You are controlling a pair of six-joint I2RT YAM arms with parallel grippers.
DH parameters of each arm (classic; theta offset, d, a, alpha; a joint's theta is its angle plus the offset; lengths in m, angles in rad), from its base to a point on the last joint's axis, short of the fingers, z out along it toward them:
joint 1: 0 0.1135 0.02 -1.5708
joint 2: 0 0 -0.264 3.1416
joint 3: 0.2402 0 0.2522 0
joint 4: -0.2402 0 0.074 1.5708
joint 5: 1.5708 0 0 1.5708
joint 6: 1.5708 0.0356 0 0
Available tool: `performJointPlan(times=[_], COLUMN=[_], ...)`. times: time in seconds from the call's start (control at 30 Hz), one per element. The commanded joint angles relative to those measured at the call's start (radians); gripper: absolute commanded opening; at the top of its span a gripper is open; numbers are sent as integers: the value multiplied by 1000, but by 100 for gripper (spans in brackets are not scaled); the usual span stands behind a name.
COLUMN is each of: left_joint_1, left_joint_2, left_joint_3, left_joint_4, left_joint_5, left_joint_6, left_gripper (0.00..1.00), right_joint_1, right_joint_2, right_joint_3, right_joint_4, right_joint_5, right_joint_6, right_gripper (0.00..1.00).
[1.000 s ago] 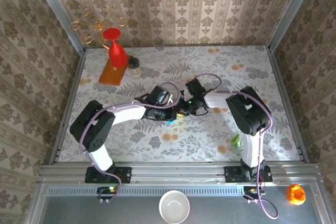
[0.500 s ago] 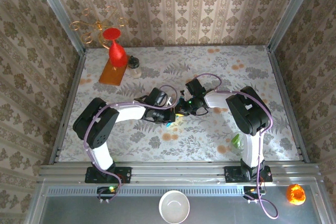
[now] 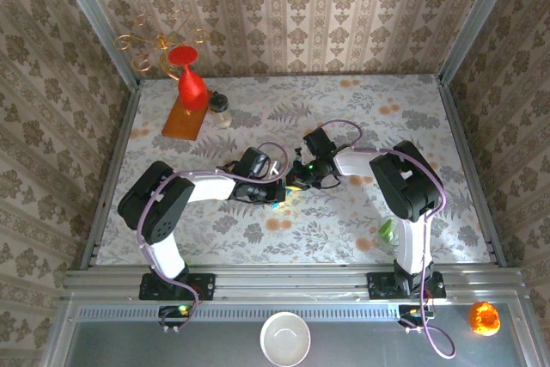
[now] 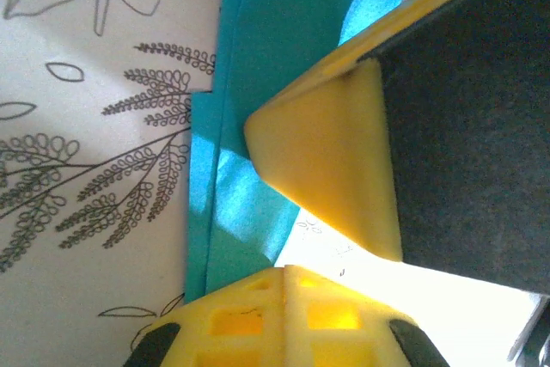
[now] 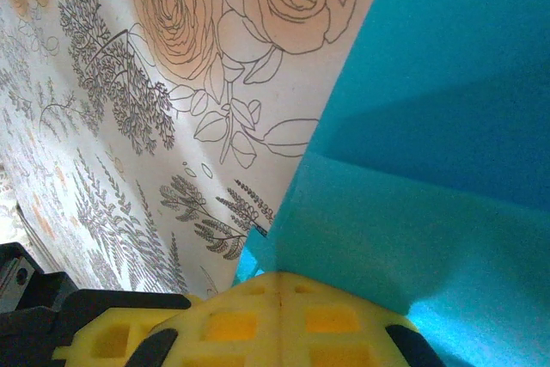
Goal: Fold a paper plane with a square sheet of paper (pick it up from the middle)
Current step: Fold the wing for the fifth time at the center of the table.
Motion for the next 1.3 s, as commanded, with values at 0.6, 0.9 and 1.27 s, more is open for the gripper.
performJointPlan(times=[0.6,0.9,1.27], left_joint_1=[13,15,13], left_joint_2=[-353,-153,-40], left_joint_3=[-122,-13,-17], left_joint_4=[-121,-12,-17], left_joint_5=[-78,-62,-65], left_joint_6=[-52,-96,-136], left_gripper=[0,0,0], right_joint_1=[-17,-17,-20], right_joint_2=[67,68,46], right_joint_3=[-29,-27,-27], right_joint_4=[-115,-86,-59], right_joint_5=[122,96,73], right_joint_6=[-20,-9,-11], right_gripper=[5,5,5])
